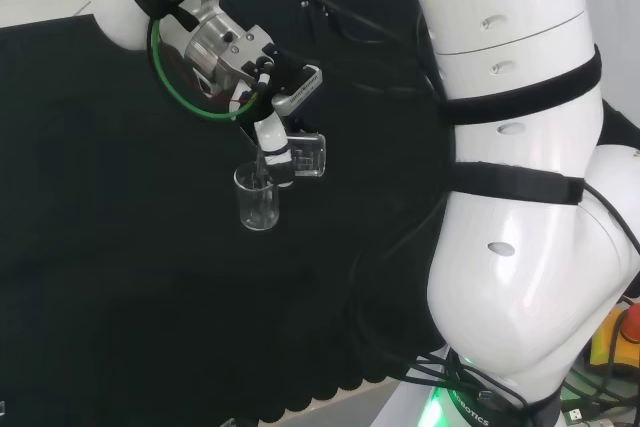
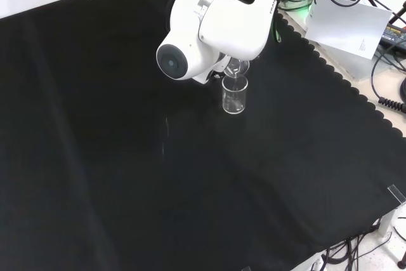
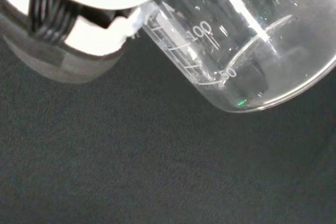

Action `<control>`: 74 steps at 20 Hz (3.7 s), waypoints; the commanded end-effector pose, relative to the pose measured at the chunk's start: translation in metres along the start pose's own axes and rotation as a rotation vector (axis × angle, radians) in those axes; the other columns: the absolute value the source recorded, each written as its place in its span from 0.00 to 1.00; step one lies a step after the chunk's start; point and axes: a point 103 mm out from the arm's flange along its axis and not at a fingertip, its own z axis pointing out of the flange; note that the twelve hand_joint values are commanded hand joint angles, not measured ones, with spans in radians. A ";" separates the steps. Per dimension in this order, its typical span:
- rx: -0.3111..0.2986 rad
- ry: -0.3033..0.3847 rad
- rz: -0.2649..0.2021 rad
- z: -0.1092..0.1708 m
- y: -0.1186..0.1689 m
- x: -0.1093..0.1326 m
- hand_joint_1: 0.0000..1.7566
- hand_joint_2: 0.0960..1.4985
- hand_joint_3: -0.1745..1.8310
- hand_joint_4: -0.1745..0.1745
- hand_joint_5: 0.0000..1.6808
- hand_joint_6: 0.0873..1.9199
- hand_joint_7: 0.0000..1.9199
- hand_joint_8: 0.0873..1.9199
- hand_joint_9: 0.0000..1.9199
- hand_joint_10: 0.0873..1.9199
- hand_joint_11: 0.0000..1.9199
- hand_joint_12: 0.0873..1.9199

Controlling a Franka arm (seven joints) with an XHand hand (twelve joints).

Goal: Pour the water from the handheld beaker into the one on the table.

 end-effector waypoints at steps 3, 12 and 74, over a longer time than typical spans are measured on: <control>0.029 -0.008 0.015 -0.003 -0.001 0.001 0.75 0.36 0.45 0.00 0.78 0.28 0.71 0.28 0.97 0.01 0.79 0.25; 0.054 -0.032 0.036 -0.003 -0.002 0.001 0.75 0.36 0.45 0.00 0.78 0.28 0.71 0.27 0.97 0.01 0.79 0.25; 0.023 -0.051 0.070 -0.020 -0.013 0.009 0.75 0.36 0.44 0.00 0.79 0.27 0.72 0.26 0.97 0.01 0.79 0.24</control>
